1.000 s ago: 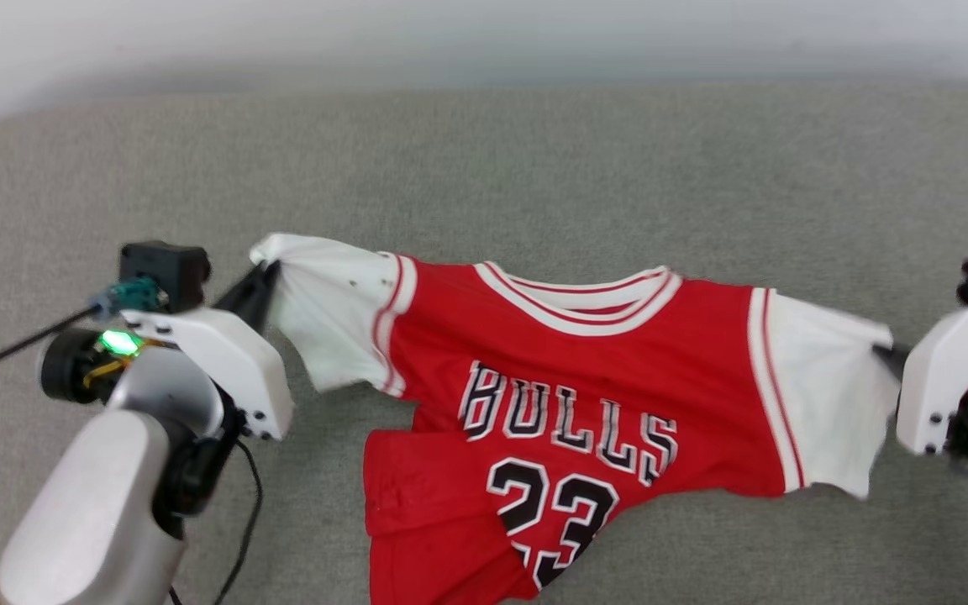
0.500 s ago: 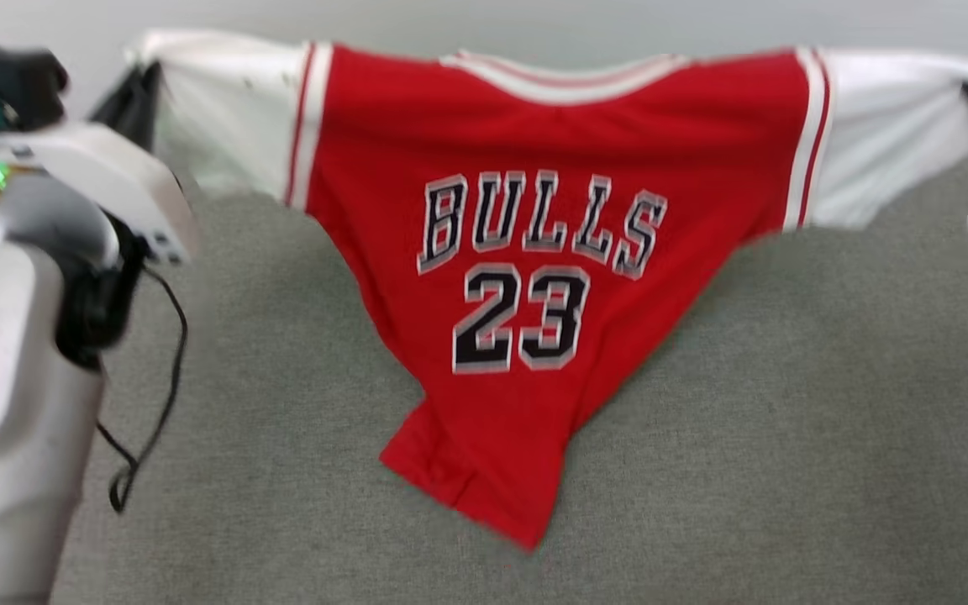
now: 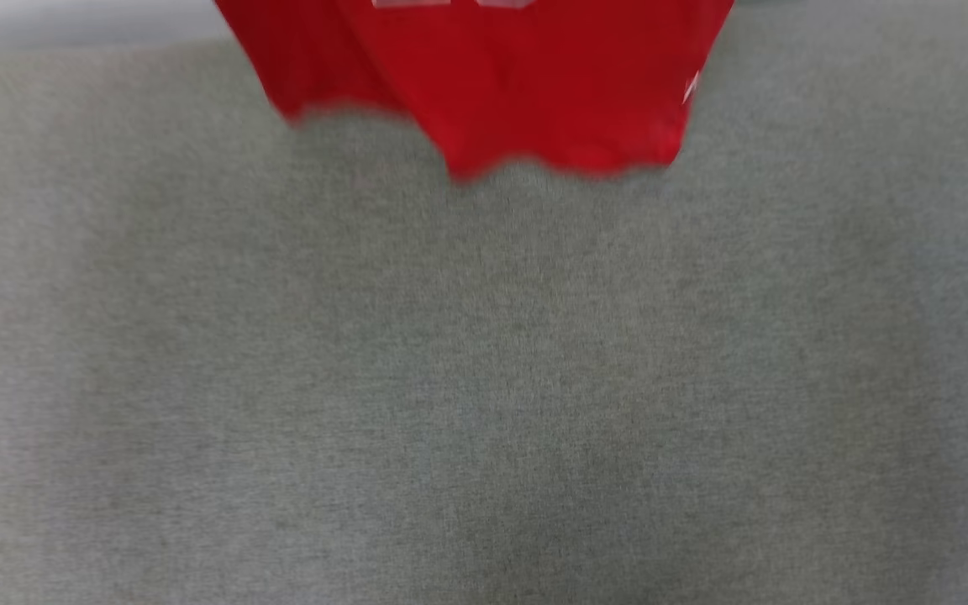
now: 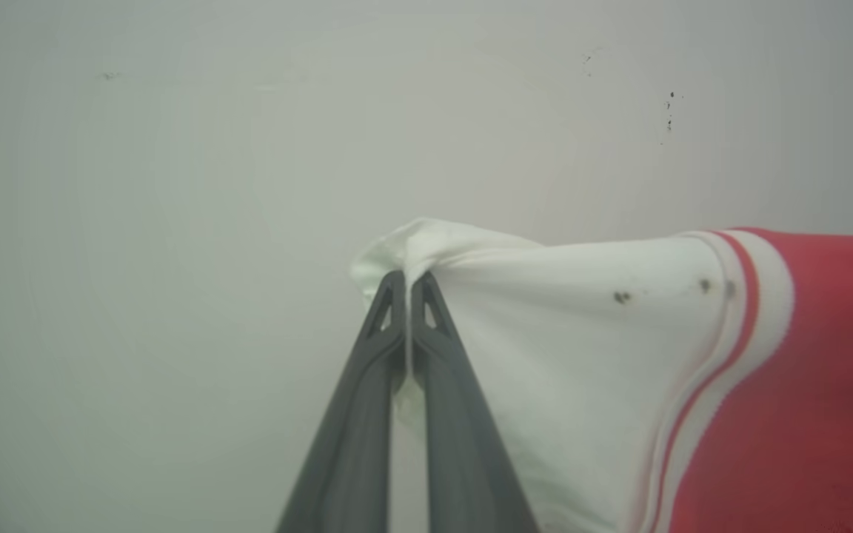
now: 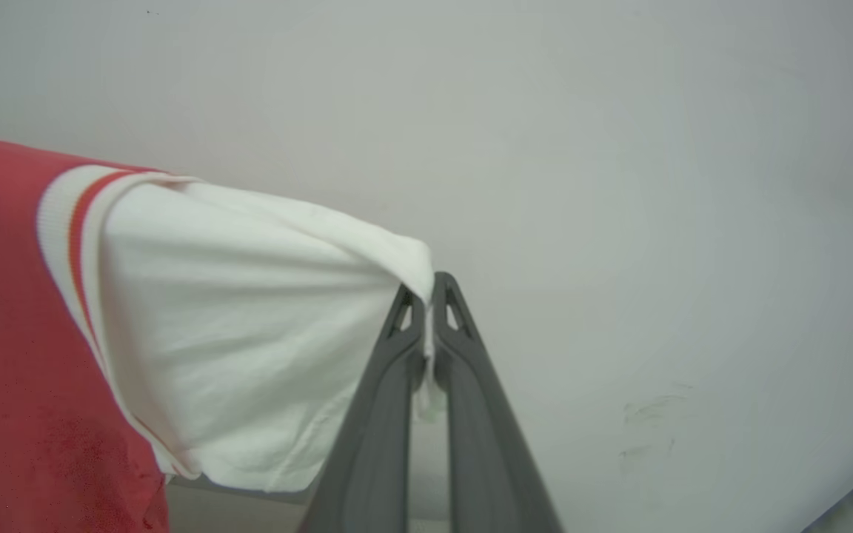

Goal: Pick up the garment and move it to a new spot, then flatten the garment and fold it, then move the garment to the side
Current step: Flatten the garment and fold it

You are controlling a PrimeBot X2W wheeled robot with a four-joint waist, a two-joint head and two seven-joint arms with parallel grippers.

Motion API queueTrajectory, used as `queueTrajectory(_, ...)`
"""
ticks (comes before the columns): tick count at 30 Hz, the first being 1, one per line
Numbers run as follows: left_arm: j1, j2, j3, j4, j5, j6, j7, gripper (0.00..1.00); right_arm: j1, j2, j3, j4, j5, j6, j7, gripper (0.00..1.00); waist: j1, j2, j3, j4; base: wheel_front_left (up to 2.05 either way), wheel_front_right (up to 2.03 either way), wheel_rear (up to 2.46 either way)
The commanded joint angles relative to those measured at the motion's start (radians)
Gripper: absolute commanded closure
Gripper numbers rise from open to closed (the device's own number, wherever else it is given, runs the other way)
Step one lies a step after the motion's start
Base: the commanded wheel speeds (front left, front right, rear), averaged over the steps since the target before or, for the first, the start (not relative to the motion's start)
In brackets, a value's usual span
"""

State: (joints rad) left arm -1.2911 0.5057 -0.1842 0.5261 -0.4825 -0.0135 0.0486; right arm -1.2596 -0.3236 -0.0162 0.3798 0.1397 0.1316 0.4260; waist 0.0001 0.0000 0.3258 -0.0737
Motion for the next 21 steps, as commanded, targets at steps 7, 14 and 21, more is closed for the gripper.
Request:
queueTrajectory(7,-0.191,0.043,0.032,0.041,-0.002,-0.025,-0.065,1.00,-0.191,0.004,0.042,0.033,-0.017,-0.002,-0.095,1.00,-0.0001,0.0000,0.214,-0.029,0.00,0.00,0.00)
queueTrajectory(14,-0.327,0.052,0.033,0.106,-0.012,-0.057,-0.113,1.00,-0.346,0.013,0.096,0.085,-0.003,-0.002,-0.167,1.00,-0.0001,0.0000,0.361,-0.030,0.00,0.00,0.00)
queueTrajectory(21,-0.333,0.025,0.021,0.196,-0.034,-0.084,-0.182,1.00,-0.374,0.024,0.143,0.188,0.033,-0.002,-0.234,1.00,-0.0001,0.0000,0.412,-0.015,0.00,0.00,0.00)
